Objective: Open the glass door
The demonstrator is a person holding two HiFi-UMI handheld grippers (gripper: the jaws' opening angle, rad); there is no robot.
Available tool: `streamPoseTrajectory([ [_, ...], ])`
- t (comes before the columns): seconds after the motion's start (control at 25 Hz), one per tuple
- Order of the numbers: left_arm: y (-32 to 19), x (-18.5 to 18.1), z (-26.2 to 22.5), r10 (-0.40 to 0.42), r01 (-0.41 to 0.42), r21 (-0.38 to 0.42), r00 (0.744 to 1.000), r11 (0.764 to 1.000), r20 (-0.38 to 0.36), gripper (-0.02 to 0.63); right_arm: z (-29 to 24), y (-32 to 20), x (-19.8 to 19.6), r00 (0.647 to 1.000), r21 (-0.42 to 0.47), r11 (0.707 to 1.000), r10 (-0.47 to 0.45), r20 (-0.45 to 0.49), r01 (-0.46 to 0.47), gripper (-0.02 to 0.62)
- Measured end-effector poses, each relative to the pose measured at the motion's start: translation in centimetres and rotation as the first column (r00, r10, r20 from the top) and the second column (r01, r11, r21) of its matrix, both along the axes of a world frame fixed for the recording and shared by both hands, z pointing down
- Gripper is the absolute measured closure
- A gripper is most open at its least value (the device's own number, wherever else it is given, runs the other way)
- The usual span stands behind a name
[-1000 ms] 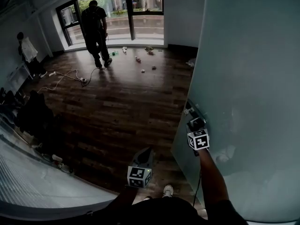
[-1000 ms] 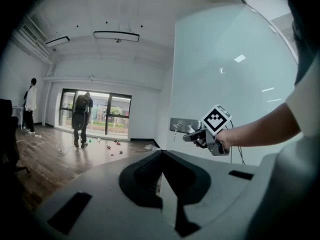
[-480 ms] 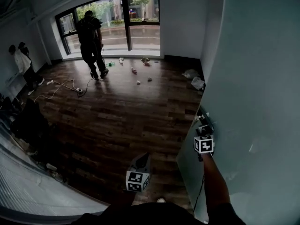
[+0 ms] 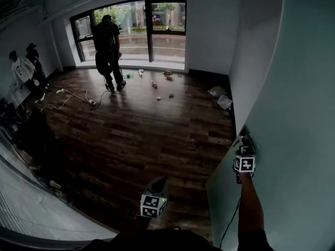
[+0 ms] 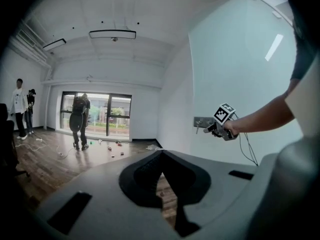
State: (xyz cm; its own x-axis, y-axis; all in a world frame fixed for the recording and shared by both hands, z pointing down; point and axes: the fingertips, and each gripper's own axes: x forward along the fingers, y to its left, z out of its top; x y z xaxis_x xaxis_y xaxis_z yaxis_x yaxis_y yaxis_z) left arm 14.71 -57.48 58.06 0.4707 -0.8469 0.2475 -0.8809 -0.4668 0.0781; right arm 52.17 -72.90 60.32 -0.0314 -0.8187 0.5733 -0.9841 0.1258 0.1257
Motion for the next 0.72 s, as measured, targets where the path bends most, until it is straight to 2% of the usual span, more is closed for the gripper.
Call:
streamPoseTrajectory([
  [0.2,0.0,-0.5,0.2,0.002,-0.002,-0.010,1.000,1.000,-0.005,0.603,-0.6,-0.3,2.2,1.000,-0.119,0.993,0.006,0.029,-0.002,0.577],
  [0.4,1.1,-0.1,0.2,0.027,-0.027,-0.014,1.000,1.000,-0.003,0.603,-0.4,0.7,3.7,0.998,-0.296,0.954,-0.037,0.048,0.050,0.571],
  [0.44,1.3,-0.1,0.0,0.033,-0.033,-0.011,0.999,0.999,-0.002,0.603,-0.3,0.9,3.6,0.997,-0.329,0.942,-0.066,0.028,0.071,0.526],
  [0.52,1.7,-0.4,-0.1,0.044,-0.044,-0.010,0.999,0.999,0.002,0.603,-0.3,1.6,3.3,0.994,-0.373,0.924,-0.106,-0.032,0.087,0.379],
  [0.56,2.0,-0.7,0.0,0.049,-0.049,-0.011,0.999,0.999,0.005,0.603,-0.3,2.1,3.6,0.992,-0.368,0.928,-0.099,-0.078,0.063,0.348],
  [0.6,2.2,-1.1,0.1,0.050,-0.050,-0.014,0.999,0.999,0.007,0.603,-0.5,2.6,4.2,0.988,-0.339,0.941,-0.067,-0.141,0.016,0.348],
  [0.64,2.5,-1.5,0.2,0.048,-0.048,-0.016,0.999,0.999,0.007,0.603,-1.2,3.1,5.0,0.978,-0.280,0.959,-0.015,-0.210,-0.046,0.348],
  [0.72,3.1,-2.6,0.1,0.042,-0.042,-0.016,0.999,0.999,0.006,0.603,-3.5,3.7,5.5,0.952,-0.083,0.988,0.101,-0.289,-0.130,0.347],
])
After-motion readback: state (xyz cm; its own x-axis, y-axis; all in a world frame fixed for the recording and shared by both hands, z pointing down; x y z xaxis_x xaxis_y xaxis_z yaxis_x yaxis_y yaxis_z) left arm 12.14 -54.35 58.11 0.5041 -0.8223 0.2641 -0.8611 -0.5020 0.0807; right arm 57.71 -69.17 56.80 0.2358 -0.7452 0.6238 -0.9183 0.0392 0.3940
